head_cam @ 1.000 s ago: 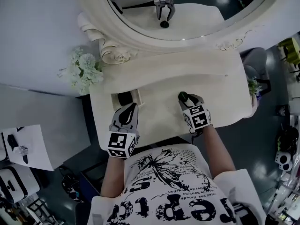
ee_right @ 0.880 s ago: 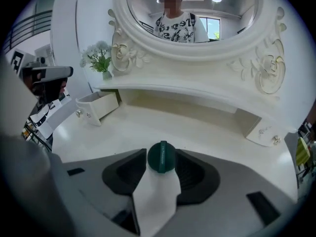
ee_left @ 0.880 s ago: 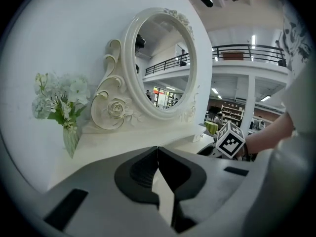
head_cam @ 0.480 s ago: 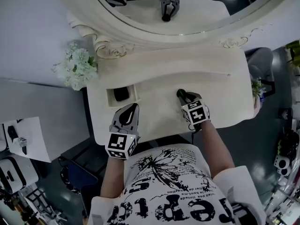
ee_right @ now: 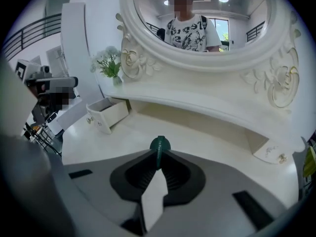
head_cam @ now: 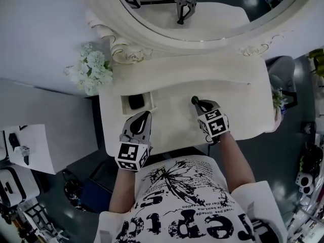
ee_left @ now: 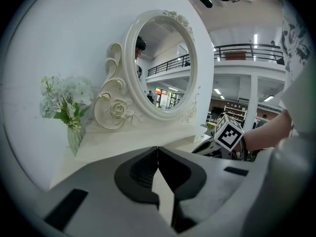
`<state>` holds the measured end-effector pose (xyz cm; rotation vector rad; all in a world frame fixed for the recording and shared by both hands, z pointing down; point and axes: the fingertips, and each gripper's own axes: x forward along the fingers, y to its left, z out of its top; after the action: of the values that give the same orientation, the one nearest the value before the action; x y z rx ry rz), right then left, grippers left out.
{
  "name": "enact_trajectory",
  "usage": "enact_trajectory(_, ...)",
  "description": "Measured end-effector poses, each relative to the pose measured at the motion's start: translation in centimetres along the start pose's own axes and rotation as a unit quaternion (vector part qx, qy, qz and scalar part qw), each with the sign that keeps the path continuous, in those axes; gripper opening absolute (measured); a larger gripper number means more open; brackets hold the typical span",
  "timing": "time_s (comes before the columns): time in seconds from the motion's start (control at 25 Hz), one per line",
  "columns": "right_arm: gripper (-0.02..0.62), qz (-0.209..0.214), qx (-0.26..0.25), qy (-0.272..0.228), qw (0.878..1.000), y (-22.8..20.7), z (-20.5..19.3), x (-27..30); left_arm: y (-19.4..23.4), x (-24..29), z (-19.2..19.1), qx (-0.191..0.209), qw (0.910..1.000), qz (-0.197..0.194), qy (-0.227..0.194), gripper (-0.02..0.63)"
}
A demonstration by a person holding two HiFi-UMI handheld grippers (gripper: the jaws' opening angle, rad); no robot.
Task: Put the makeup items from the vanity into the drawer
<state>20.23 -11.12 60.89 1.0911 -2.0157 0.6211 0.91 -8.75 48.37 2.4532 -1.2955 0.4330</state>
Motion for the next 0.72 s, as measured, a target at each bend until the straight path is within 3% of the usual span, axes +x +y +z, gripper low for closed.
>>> enact_trajectory(0.32, 0.044, 0.035, -0.039, -0.046, 0.998, 6.3, 7.2, 0.0, 4.0, -4.4, 1.4, 0.000, 0.9994, 0.025, -0.023, 0.020)
enact_trajectory(0.72, 0.044, 0.087, -0.093, -0.057, 0.990, 15.9, 12.8, 3.2, 11.1, -11.1, 1.4, -0.018, 0.9950, 0.084, -0.050, 0.020)
